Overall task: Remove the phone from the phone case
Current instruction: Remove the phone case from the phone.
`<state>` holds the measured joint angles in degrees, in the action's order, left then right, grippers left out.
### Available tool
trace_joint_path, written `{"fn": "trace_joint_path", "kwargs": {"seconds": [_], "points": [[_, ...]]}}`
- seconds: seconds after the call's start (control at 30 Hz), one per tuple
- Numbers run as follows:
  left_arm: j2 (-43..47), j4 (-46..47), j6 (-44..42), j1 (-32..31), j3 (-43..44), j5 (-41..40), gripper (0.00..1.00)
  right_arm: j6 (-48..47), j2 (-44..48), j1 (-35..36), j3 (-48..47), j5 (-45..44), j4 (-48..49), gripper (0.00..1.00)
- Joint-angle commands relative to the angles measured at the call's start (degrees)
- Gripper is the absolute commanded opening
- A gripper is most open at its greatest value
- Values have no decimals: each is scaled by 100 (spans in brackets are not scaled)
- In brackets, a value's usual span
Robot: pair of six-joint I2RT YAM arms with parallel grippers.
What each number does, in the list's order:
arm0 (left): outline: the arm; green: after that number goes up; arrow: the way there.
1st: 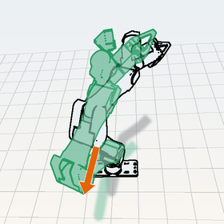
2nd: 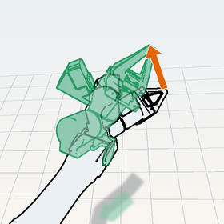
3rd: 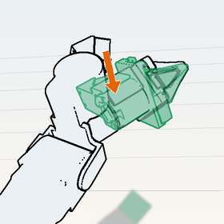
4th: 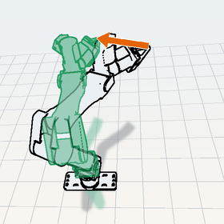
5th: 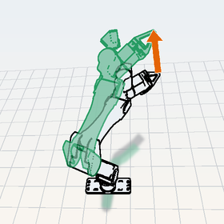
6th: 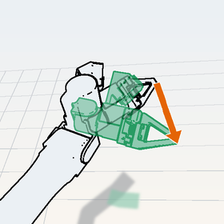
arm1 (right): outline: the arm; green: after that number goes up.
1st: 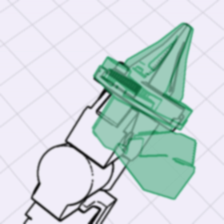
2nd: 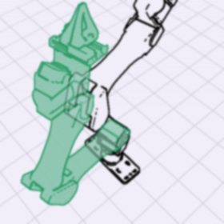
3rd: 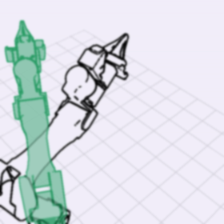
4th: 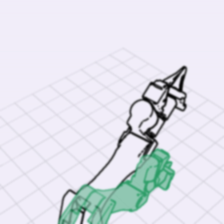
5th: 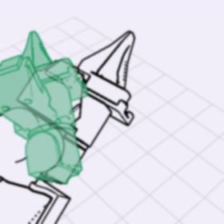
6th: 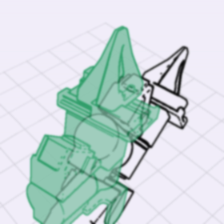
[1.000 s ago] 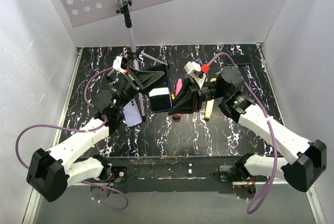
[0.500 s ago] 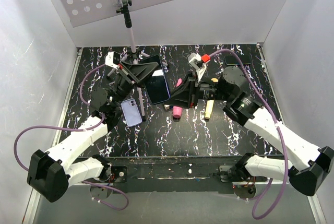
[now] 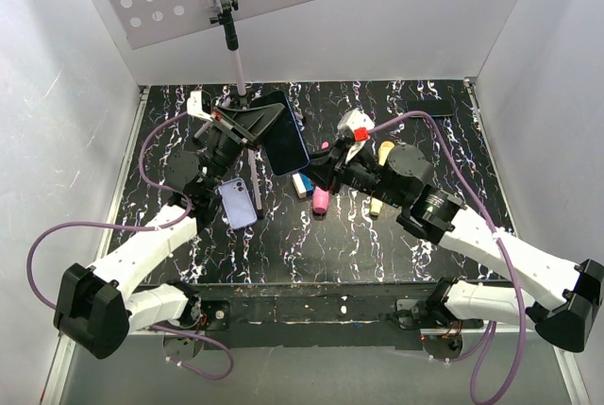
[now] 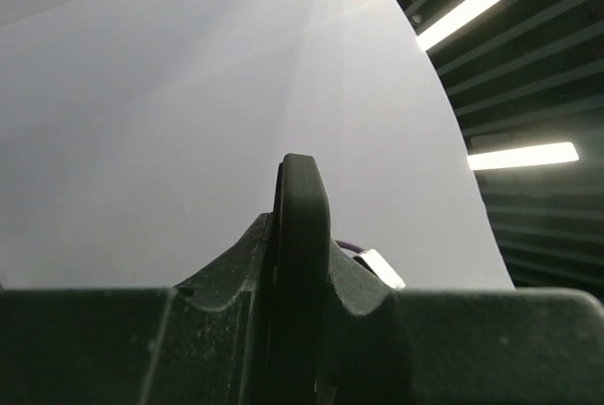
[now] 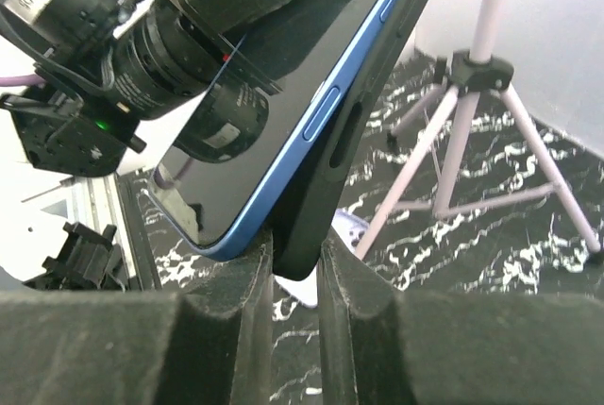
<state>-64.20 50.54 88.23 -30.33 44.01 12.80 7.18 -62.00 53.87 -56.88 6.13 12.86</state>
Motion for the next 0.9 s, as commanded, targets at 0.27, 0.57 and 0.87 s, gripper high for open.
{"fn": "trace_joint_path", "kwargs": {"seconds": [0.27,0.57,0.87], "points": [[1137,-1976,-1236,-527,108,295,0,1390,-138,-297,-1194,-314,-4114,64],[1288,-2409,-1677,-369,-15,311,0,2462,733,-799,-1061,2013,-3651,70],[1323,-2400,-1721,-342,38,469,0,3816,399,-1009,-877,3227,-2280,33]]}}
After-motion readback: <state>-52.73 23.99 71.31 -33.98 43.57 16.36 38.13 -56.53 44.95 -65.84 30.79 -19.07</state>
